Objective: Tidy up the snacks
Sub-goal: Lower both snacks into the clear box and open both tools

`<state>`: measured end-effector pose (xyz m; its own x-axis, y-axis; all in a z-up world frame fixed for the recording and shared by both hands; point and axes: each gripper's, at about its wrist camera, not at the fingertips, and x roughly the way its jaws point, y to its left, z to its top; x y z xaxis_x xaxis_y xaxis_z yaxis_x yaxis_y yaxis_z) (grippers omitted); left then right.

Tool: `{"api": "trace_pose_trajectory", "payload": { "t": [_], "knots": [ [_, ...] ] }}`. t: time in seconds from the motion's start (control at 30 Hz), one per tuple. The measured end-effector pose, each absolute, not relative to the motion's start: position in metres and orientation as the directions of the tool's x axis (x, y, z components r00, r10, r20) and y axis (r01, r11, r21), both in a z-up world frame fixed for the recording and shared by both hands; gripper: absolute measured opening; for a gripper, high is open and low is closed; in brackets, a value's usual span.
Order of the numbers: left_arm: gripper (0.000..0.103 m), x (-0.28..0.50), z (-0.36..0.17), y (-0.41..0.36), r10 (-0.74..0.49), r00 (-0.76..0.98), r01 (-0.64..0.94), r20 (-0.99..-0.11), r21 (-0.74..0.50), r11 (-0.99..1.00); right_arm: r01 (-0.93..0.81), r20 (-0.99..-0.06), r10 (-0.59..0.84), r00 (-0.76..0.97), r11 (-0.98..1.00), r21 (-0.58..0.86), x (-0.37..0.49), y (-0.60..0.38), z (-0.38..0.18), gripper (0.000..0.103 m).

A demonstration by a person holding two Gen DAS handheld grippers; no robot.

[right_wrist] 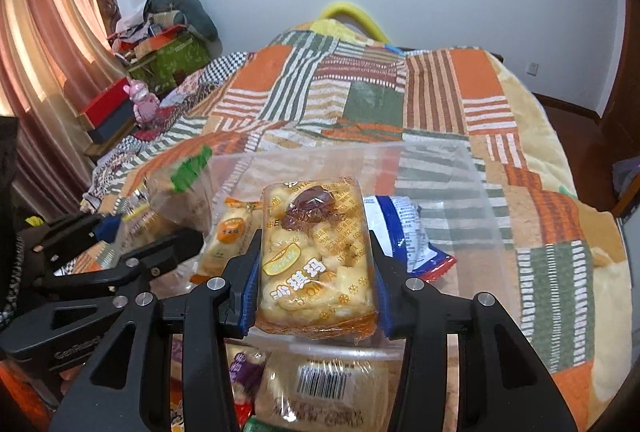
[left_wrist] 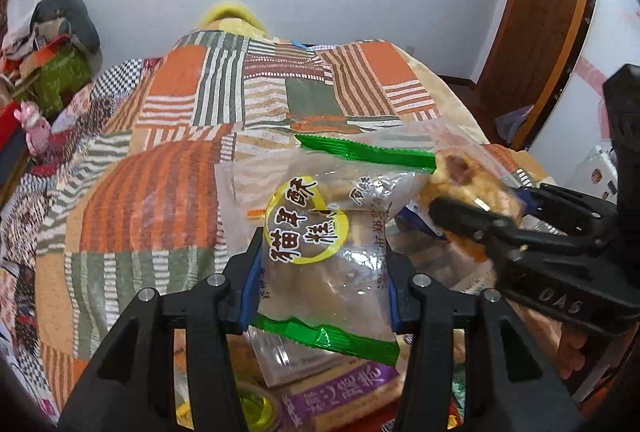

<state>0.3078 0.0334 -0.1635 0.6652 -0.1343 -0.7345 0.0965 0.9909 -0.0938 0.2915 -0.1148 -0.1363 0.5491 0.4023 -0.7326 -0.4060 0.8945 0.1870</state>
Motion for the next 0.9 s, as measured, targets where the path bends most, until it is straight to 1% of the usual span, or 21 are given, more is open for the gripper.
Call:
{"api": "trace_pose_trajectory", "payload": {
  "t": [0.13, 0.27, 0.37, 0.43, 0.73, 0.83, 0.9],
  "knots": [
    [0.048, 0.312, -0.166, 0.029, -0.137, 0.659, 0.108, -0.740, -0.087, 0.990, -0.405, -0.754, 0.395, 0.524, 0.895, 0.188, 0.296, -0.112, -0.146, 0.042],
    [0.054, 0.311, -0.167, 0.027, -0.125, 0.655, 0.109, -0.745, -0.071, 0.992, -0.406, -0.767, 0.388, 0.511, 0.895, 0.183, 0.293, -0.112, -0.149, 0.043],
    [0.059, 0.309, -0.165, 0.029, -0.140, 0.653, 0.109, -0.745, -0.091, 0.990, -0.405, -0.764, 0.380, 0.521, 0.898, 0.171, 0.291, -0.115, -0.144, 0.043],
    [0.060, 0.306, -0.162, 0.029, -0.147, 0.654, 0.111, -0.742, -0.098, 0.989, -0.406, -0.761, 0.383, 0.524, 0.898, 0.172, 0.290, -0.116, -0.140, 0.044],
    [0.062, 0.278, -0.137, 0.037, -0.112, 0.692, 0.099, -0.713, -0.060, 0.993, -0.424, -0.730, 0.379, 0.569, 0.896, 0.135, 0.270, -0.121, -0.116, 0.049],
    [0.064, 0.267, -0.129, 0.046, -0.100, 0.704, 0.087, -0.703, -0.054, 0.995, -0.425, -0.719, 0.385, 0.579, 0.895, 0.136, 0.262, -0.125, -0.108, 0.051],
    [0.066, 0.260, -0.125, 0.055, -0.089, 0.710, 0.073, -0.698, -0.053, 0.996, -0.425, -0.713, 0.386, 0.585, 0.895, 0.136, 0.257, -0.127, -0.105, 0.054]
  ]
}}
